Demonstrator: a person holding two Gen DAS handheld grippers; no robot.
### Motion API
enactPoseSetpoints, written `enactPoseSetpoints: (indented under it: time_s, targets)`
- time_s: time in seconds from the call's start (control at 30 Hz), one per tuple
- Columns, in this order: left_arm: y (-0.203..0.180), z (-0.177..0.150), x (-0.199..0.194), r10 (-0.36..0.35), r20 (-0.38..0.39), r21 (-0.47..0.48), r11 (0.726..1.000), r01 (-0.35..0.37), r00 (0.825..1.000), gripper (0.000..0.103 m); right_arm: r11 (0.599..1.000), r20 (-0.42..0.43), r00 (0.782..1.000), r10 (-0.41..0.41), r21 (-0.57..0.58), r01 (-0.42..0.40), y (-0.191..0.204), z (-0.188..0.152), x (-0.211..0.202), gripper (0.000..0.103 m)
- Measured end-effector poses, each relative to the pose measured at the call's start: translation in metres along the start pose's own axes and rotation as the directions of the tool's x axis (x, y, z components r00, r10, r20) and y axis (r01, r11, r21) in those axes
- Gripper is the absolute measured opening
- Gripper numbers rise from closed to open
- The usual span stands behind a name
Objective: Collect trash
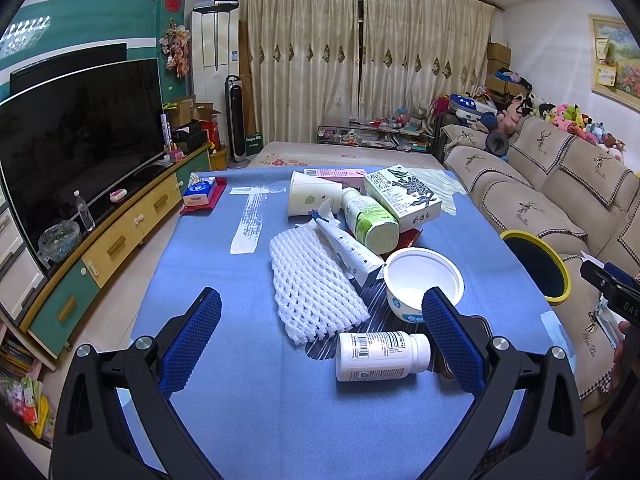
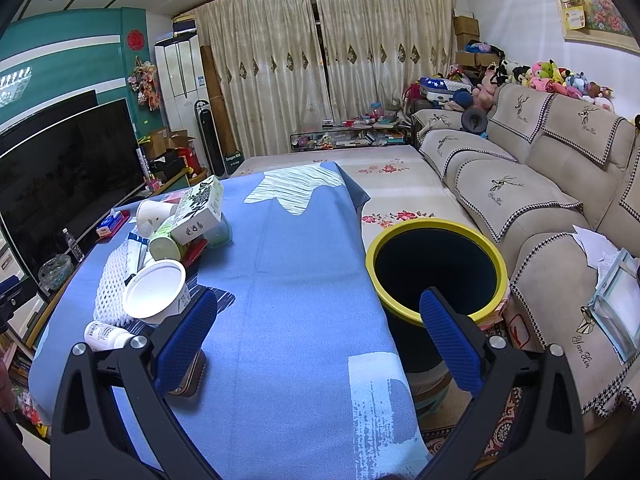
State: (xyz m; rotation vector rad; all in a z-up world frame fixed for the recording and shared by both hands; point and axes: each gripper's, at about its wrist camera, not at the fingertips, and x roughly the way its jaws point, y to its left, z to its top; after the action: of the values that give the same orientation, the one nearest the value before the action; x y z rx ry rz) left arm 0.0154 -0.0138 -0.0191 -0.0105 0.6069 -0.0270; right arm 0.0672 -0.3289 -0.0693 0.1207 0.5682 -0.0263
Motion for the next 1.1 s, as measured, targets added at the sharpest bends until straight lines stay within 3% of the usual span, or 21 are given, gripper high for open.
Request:
enactPoseSetpoints:
  time_s: [0.53,0.73,0.9,0.93,1.0,1.1]
  targets:
    - [0.009,0.000,0.009,0.006,-0.011,-0.016,1.000,-0.006,1.000,0.099,0.999,-0.026,1.000,0.016,-0.035,-0.017,0.007,0.004,0.016,0.097]
    - [0.015,-0.003,0.012,0.009,-0.020,-0.027,1.000,-0.009,1.000,0.099,0.993,-0.049,0.995,0.088,-0.069,-0.092,0.030,0.019,0.030,0.097]
    - [0.020,-0.004,0.014,0.011,-0.025,-0.033,0.999,-0.012,1.000,0.099,0.979,-0.115,0.976,0.184,-0.071,-0.193,0.059,0.028,0.056,0.096]
    - [0.021,-0.004,0.015,0.011,-0.027,-0.036,0.999,-0.012,1.000,0.099,0.974,-0.140,0.968,0.206,-0.070,-0.217,0.066,0.029,0.063,0.094]
    - [0.023,-0.005,0.017,0.011,-0.031,-0.041,0.999,-0.013,0.999,0.099,0.966,-0.178,0.957,0.229,-0.075,-0.246,0.079,0.029,0.073,0.077]
    - [0.026,-0.006,0.020,0.011,-0.038,-0.047,0.999,-0.012,0.999,0.099,0.959,-0.240,0.941,0.238,-0.094,-0.267,0.097,0.026,0.094,0.068]
